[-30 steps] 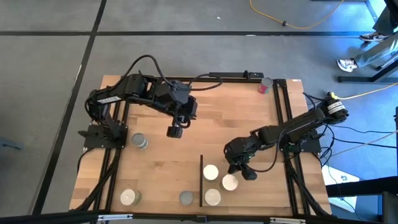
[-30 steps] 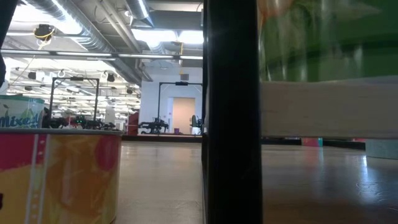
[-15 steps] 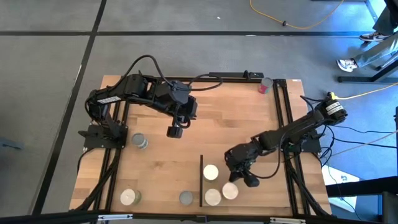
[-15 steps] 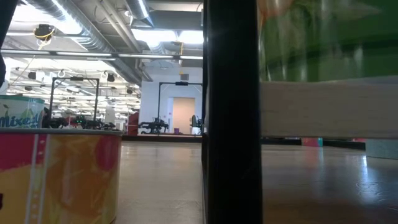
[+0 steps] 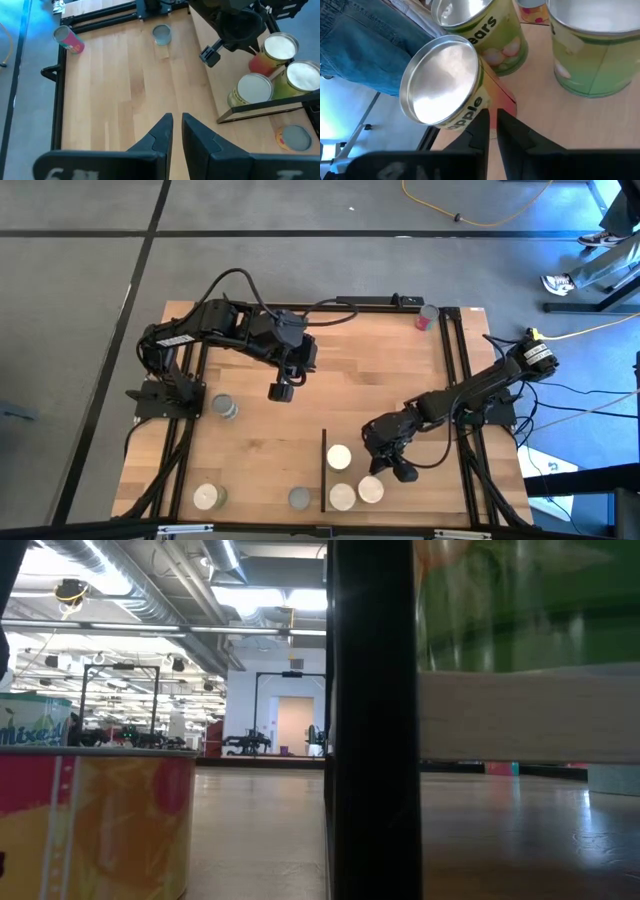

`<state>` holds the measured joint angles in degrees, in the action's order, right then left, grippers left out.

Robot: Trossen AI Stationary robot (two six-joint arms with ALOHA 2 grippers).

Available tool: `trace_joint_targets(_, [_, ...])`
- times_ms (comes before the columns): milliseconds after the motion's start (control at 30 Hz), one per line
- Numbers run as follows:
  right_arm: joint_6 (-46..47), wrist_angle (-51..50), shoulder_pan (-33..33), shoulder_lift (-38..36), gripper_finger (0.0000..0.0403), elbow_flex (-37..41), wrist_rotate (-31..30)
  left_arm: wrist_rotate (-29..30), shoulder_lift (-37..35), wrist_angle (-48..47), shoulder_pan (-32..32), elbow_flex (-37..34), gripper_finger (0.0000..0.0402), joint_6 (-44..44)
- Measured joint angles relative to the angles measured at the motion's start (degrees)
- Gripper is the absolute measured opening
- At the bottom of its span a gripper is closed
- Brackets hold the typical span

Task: Pick and place cans onto a shelf
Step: Adjust the canned pineapple on the shelf, then put the canned orange on the shelf

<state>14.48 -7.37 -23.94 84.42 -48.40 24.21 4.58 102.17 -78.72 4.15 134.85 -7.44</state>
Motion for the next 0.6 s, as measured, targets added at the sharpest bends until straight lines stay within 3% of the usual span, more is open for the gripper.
trace_joint_targets(167, [-1.26, -5.4, 0.47, -2.44, 0.0037, -1.96, -2.21, 0.02, -0.23, -4.01, 0.63, 0.0, 0.0032, 1.64])
trace_joint_targets(367, [-4.54, -19.06, 0.52, -5.21, 0.0037, -8.22, -12.05, 0.02, -0.52, -11.51, 1.93, 0.04, 0.0032, 7.94])
trace_joint_targets(600, [-2.48, -33.9, 1.53, -5.88, 0.0037, -18.7, -22.94, -0.34, -0.55, -11.32, 4.94, 0.04, 0.0032, 14.13])
